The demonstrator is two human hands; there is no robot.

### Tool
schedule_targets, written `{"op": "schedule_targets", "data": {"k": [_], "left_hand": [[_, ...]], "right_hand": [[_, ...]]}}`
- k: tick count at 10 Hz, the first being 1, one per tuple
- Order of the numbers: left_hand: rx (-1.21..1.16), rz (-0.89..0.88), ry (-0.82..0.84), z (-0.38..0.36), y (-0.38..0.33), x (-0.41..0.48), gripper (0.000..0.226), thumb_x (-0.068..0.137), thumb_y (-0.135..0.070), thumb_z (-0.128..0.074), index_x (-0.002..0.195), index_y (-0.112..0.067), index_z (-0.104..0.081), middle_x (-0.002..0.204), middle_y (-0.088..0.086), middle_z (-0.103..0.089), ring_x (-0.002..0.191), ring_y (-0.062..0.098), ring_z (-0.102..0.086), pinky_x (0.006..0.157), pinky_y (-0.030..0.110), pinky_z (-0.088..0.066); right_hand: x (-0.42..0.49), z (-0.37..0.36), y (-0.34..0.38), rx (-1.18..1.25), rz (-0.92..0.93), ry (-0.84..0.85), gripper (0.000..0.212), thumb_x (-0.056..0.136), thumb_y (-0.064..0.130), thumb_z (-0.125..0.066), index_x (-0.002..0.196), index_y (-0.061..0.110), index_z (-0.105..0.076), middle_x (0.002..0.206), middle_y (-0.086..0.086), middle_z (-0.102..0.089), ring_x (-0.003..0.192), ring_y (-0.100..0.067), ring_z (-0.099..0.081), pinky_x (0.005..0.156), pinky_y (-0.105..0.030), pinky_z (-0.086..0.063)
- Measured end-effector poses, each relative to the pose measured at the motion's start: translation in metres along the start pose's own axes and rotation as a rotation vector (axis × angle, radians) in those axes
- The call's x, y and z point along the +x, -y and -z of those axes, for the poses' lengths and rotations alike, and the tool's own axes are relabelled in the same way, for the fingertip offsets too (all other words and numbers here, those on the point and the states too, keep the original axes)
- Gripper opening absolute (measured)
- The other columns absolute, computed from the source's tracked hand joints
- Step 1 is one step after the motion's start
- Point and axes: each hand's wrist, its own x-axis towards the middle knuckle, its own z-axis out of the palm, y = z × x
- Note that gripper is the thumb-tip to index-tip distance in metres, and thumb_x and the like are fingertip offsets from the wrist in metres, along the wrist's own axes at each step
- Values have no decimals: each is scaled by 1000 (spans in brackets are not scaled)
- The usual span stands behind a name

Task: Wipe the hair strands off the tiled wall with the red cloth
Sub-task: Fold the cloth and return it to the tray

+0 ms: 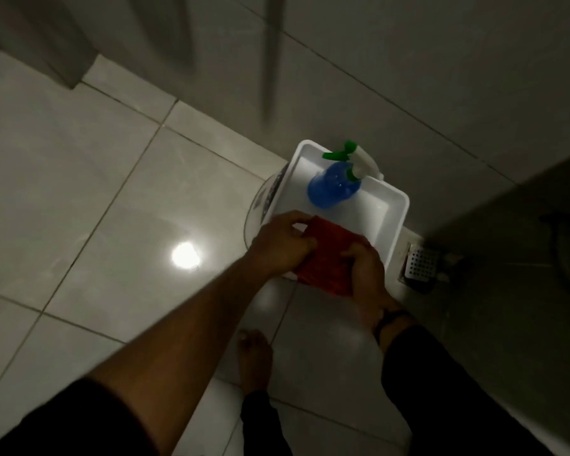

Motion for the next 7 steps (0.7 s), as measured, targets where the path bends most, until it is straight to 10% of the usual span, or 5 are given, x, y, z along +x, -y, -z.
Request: {"op": "schedule_targets", "data": {"k": [2, 7], "left_hand": [[402, 8, -206, -37, -1, 76, 42, 104, -42, -57, 141, -23, -66, 132, 7, -74, 111, 24, -72, 91, 29, -50], [873, -48, -332, -66, 2, 72, 69, 94, -28, -77, 157, -19, -50, 150, 12, -53, 137, 37, -58, 105, 54, -56]], "right_hand": [[77, 3, 2, -179, -56, -27, 38, 98, 5, -73, 133, 12, -61, 140, -22, -69, 121, -38, -70, 108, -52, -61], [96, -8, -7, -757, 175, -244, 87, 84, 37, -90, 153, 15, -40, 150, -13, -53, 137, -38, -59, 118, -51, -52]]}}
